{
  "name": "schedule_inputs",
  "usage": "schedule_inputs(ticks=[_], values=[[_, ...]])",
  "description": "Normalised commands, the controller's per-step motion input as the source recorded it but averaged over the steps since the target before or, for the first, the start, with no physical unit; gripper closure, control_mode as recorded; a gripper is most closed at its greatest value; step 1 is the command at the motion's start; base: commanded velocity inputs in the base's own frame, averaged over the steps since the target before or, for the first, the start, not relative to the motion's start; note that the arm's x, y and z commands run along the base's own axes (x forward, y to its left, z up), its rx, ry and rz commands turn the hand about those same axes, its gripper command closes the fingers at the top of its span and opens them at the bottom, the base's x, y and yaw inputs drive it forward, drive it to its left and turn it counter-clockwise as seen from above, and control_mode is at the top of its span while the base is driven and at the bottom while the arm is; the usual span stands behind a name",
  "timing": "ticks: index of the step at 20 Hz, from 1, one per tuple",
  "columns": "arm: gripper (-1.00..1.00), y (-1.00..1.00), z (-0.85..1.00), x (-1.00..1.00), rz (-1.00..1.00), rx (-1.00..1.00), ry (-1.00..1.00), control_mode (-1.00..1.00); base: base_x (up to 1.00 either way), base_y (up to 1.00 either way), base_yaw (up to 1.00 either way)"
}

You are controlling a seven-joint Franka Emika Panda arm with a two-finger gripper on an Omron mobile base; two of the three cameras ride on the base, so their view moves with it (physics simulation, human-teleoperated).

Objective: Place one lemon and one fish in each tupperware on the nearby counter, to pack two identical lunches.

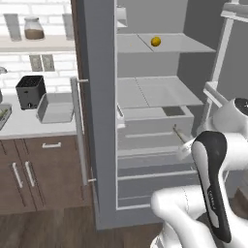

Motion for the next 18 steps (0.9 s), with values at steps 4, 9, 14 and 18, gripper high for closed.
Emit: schedule_inputs(ticks=[4,9,14,18], values=[[1.00,0.00,0.00,0.00,0.00,0.00,0.00,1.00,-1.00,0.32,0.32],[1.00,0.00,0.00,0.00,0.00,0.00,0.00,1.00,-0.39,0.46,0.73],[1.00,0.00,0.00,0.00,0.00,0.00,0.00,1.00,0.07,0.45,0.87],[1.00,0.00,0.00,0.00,0.00,0.00,0.00,1.00,0.75,0.41,0.69]])
